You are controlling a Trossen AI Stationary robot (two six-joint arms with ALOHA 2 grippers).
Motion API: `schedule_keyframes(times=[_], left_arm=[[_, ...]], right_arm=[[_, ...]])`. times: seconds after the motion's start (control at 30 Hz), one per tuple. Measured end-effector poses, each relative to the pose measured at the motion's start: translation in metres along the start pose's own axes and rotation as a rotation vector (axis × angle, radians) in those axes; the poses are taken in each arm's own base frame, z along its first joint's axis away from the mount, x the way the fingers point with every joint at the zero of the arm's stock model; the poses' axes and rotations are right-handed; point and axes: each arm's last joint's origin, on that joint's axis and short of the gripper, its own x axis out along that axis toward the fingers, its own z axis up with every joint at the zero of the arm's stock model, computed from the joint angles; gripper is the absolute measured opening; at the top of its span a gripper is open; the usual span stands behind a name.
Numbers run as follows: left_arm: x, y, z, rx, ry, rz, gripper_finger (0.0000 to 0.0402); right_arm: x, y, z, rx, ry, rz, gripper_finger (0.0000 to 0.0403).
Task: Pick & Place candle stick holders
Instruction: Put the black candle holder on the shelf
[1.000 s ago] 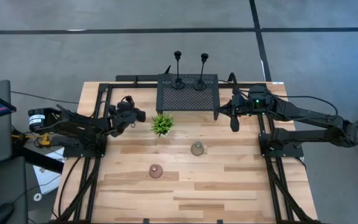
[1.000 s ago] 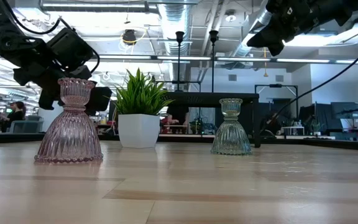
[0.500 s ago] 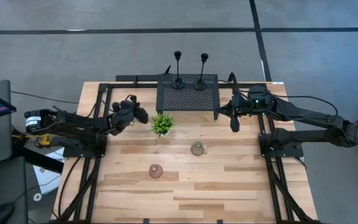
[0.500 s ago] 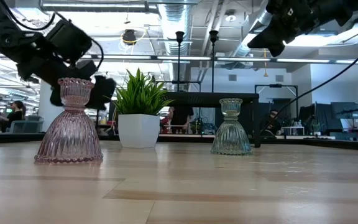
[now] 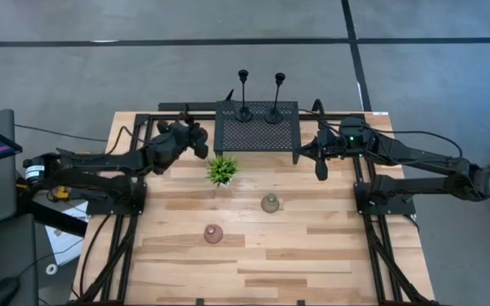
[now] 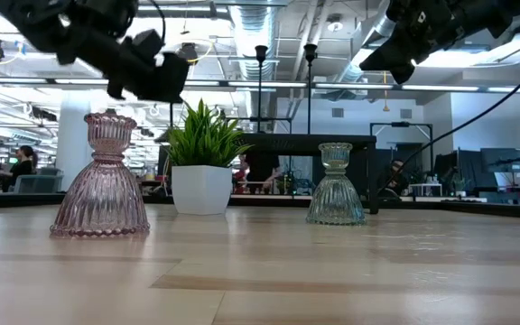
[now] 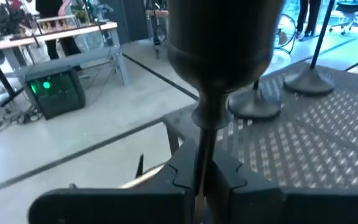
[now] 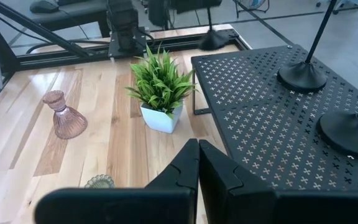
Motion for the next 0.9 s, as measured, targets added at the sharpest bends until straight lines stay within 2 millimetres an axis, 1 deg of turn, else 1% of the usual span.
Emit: schedule_keyframes(times=[0.1,0.27,0.37,0.5,0.67,0.9], left_arm=[[0.001,-0.002,0.020,0.027,-0.013,-0.023,0.0011],[0.003,-0.006,0.052,0.025,-0.036,-0.106,0.0011],[0.003,-0.008,0.067,0.046,-0.051,-0.138,0.0011],[0.007,-0.016,0.082,0.034,-0.080,-0.252,0.0011],[0.025,-0.036,0.086,0.041,-0.048,-0.359,0.0011],[0.065,-0.067,0.083,0.075,0.018,-0.422,0.0012]], right_arm=[[0.000,0.000,0.000,0.000,0.000,0.000,0.0000],[0.000,0.000,0.000,-0.003,0.001,0.000,0.0000],[0.000,0.000,0.000,-0.007,0.002,0.000,0.0000],[0.000,0.000,0.000,-0.007,0.004,0.000,0.0000],[0.000,0.000,0.000,-0.007,0.004,0.000,0.0000],[0.000,0.000,0.000,-0.007,0.003,0.000,0.0000]])
